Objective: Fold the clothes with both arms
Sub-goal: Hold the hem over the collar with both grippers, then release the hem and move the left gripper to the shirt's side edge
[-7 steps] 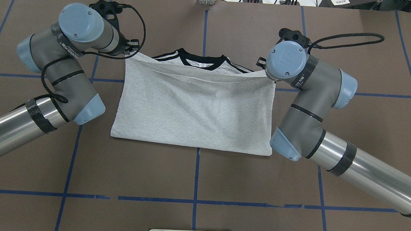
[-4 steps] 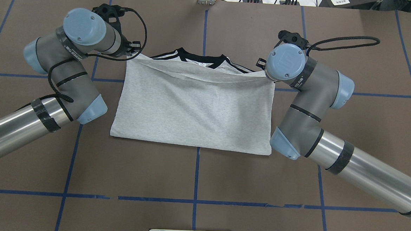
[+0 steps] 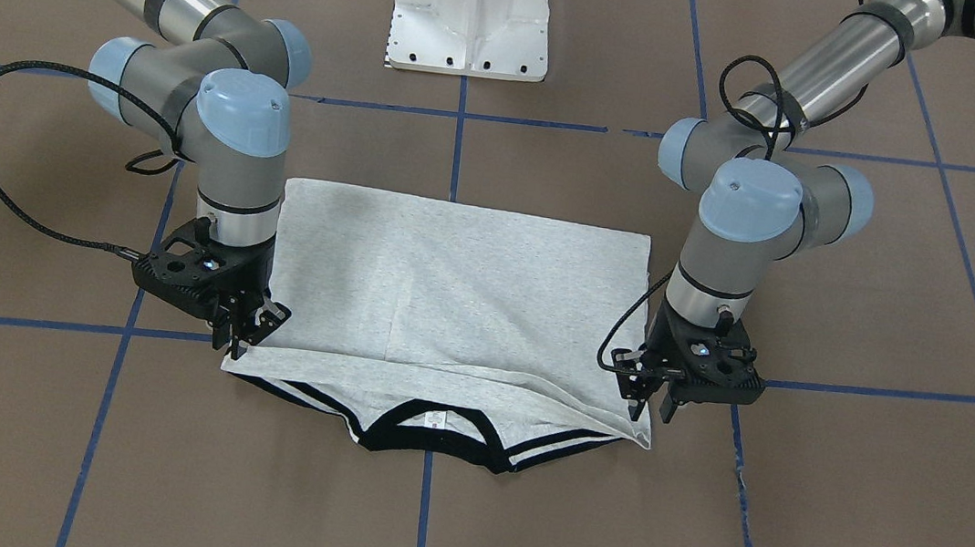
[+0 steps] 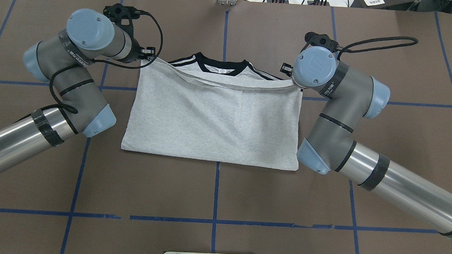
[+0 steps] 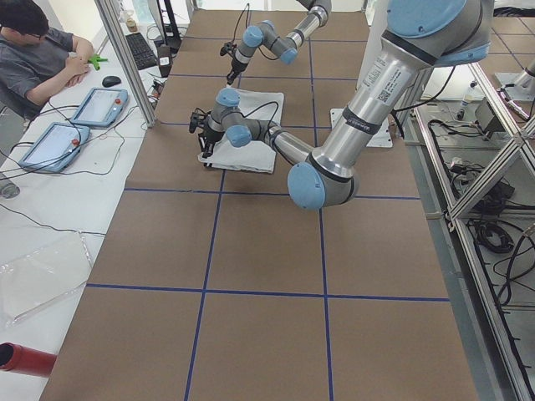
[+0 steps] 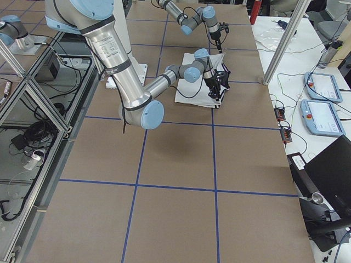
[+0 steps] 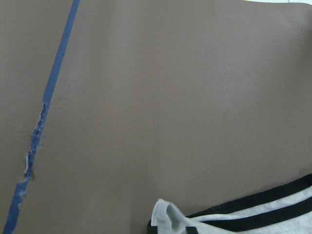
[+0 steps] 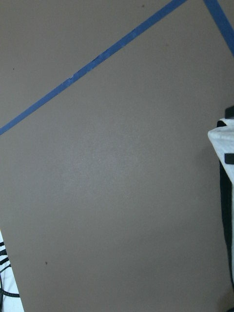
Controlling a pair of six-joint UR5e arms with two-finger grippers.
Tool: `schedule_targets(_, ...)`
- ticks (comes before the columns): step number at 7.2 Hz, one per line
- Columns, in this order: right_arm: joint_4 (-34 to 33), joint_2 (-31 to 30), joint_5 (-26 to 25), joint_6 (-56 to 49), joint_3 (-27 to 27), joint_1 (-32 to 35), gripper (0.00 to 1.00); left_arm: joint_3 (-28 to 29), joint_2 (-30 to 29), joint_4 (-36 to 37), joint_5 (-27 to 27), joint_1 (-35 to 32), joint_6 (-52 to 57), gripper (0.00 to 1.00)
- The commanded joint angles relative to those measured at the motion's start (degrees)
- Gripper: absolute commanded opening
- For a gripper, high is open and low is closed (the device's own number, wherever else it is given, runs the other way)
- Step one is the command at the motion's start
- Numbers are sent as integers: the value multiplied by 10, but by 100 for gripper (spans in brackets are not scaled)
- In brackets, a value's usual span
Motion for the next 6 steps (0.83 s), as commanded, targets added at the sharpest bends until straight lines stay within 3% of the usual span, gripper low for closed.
schedule_targets(1, -1, -19, 28, -61, 41, 12, 100, -112, 56, 4, -18, 6, 15, 100)
schedule_targets(3, -1, -33, 29, -61, 63, 11, 100, -226, 168, -1, -39, 48, 0, 100)
schedule_targets(4, 1, -33, 29, -61, 64, 9, 100, -253, 197, -2, -36, 80, -50, 100)
schedule_targets(6, 2, -33, 29, -61, 67, 9, 100, -250, 214, -25, 14, 151, -112, 97)
